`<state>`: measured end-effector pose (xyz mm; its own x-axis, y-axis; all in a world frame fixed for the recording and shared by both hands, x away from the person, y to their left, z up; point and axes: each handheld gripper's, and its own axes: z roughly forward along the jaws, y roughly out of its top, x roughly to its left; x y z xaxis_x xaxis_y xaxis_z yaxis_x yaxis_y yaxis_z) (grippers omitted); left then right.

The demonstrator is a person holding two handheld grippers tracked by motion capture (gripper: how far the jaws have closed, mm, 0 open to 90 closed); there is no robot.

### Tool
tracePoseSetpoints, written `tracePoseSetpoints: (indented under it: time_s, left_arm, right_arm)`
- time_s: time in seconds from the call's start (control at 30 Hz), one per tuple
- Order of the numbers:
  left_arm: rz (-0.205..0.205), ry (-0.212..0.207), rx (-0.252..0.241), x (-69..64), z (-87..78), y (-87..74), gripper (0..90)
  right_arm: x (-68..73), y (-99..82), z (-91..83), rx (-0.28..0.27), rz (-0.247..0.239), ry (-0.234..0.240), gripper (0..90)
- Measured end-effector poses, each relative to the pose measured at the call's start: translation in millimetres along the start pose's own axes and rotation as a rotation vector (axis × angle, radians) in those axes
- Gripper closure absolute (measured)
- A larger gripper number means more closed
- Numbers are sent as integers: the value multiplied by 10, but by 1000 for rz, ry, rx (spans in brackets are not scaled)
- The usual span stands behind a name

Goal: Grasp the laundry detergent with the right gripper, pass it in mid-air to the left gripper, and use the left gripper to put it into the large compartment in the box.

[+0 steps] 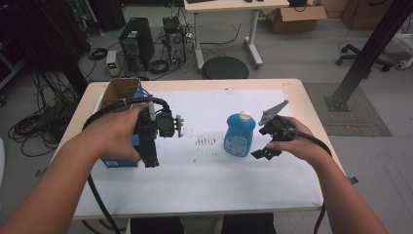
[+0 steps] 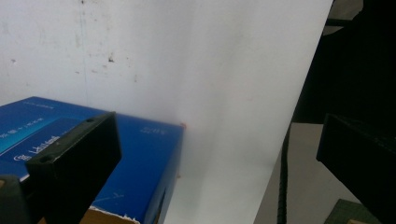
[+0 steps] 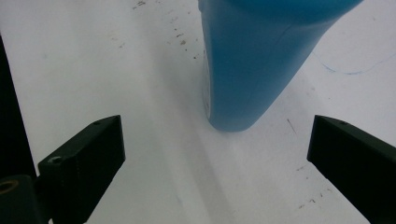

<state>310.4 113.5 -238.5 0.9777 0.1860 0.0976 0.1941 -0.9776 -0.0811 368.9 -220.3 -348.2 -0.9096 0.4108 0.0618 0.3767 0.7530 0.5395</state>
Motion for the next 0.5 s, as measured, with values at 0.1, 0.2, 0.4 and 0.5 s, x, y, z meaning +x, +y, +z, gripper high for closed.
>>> tracePoseSetpoints:
  time_s: [0.1,0.2,0.4,0.5]
  left_arm:
    - [-2,1,-5,-2,7,-10,5]
    - [-3,-4,4,-4,18,-14,5]
    - [-9,-11,0,15,35,-30,5]
    - [-13,-8,1,24,34,-34,5]
  right_arm:
    - [-10,-4,21,-3,1,-3,42]
    - [-33,-20,64,-11,11,-1,41]
    - [-52,-52,123,-37,26,9,41]
    - [-61,-61,144,-48,30,13,41]
